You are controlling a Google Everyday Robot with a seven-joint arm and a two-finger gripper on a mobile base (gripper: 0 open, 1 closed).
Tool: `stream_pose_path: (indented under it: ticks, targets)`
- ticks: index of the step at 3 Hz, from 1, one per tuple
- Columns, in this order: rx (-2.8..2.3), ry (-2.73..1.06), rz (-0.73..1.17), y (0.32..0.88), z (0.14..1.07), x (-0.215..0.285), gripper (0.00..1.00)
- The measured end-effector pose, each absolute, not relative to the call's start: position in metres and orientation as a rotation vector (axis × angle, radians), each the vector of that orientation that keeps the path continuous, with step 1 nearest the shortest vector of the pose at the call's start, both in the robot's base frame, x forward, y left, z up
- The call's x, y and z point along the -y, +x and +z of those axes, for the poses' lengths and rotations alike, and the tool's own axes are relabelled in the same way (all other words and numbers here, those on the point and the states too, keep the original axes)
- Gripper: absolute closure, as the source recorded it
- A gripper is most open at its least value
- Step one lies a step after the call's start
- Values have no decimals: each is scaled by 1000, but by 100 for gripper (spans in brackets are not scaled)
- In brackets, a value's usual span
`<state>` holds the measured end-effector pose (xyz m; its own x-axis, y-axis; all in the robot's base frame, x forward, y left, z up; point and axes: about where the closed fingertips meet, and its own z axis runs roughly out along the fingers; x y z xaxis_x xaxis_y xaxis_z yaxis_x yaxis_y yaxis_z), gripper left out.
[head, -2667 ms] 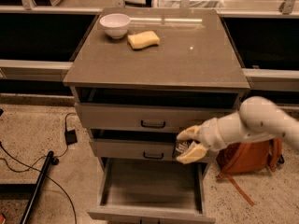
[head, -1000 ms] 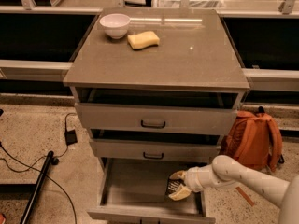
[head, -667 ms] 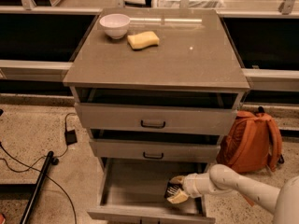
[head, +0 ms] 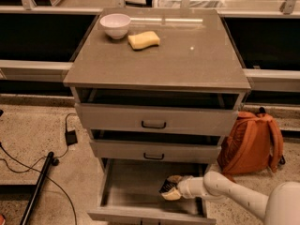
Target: Place rxbar chocolate into bottom drawer
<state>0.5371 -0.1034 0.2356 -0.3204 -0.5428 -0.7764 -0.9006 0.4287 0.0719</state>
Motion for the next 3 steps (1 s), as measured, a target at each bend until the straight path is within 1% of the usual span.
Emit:
stream_pose_path:
  ticks: [1, 2, 3]
  targets:
    - [-1975, -1172, 717, 549, 225, 90, 15]
    - [-1966, -1169, 737, 551, 224, 88, 0]
    - [-1966, -1169, 737, 551, 224, 88, 0]
